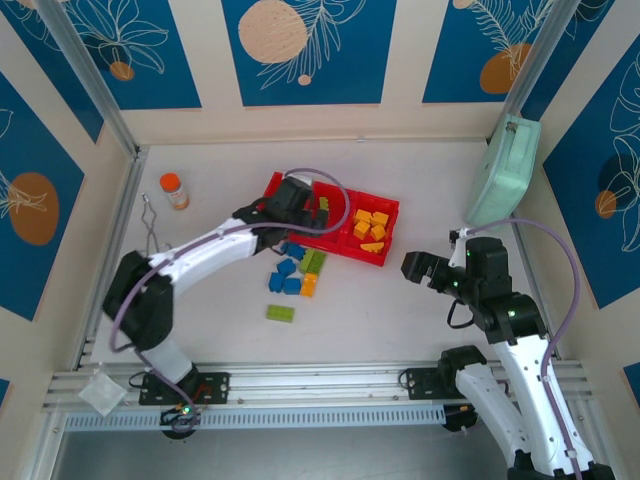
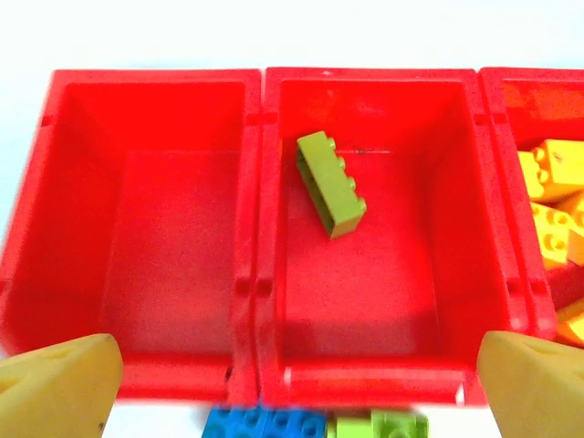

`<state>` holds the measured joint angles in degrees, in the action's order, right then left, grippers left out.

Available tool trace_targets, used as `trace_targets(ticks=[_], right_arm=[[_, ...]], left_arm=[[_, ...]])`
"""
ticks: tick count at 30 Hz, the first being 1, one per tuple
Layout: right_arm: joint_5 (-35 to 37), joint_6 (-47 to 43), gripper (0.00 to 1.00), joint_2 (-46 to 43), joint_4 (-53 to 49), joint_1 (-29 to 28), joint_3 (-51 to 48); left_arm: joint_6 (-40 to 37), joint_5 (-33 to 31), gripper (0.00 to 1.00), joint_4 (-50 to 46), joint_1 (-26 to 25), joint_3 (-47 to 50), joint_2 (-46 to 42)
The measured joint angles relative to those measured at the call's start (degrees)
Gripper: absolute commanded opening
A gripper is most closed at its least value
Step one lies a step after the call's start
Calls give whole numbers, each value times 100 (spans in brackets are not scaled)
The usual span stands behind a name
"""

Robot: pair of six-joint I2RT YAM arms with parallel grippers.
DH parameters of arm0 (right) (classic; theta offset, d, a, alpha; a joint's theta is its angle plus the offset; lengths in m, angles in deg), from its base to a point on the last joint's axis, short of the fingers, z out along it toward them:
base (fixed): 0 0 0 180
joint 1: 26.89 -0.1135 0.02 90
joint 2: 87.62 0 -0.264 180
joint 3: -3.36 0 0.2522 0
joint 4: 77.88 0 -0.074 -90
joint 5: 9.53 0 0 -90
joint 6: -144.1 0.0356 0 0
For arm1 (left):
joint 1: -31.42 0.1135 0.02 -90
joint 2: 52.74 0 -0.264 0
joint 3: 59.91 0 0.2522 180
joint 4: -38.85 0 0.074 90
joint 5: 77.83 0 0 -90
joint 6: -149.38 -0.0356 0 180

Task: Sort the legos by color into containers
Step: Pick up the lego from the middle-left of the table.

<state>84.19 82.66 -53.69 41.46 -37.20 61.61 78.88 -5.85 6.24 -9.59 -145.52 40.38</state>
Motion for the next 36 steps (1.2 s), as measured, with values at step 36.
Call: trace_targets(ticks=[36], right_arm=[[232,2,99,0,-44,-452,0]], left_arm=[[2977,492,82,-1193,-1753,2846,-1198]])
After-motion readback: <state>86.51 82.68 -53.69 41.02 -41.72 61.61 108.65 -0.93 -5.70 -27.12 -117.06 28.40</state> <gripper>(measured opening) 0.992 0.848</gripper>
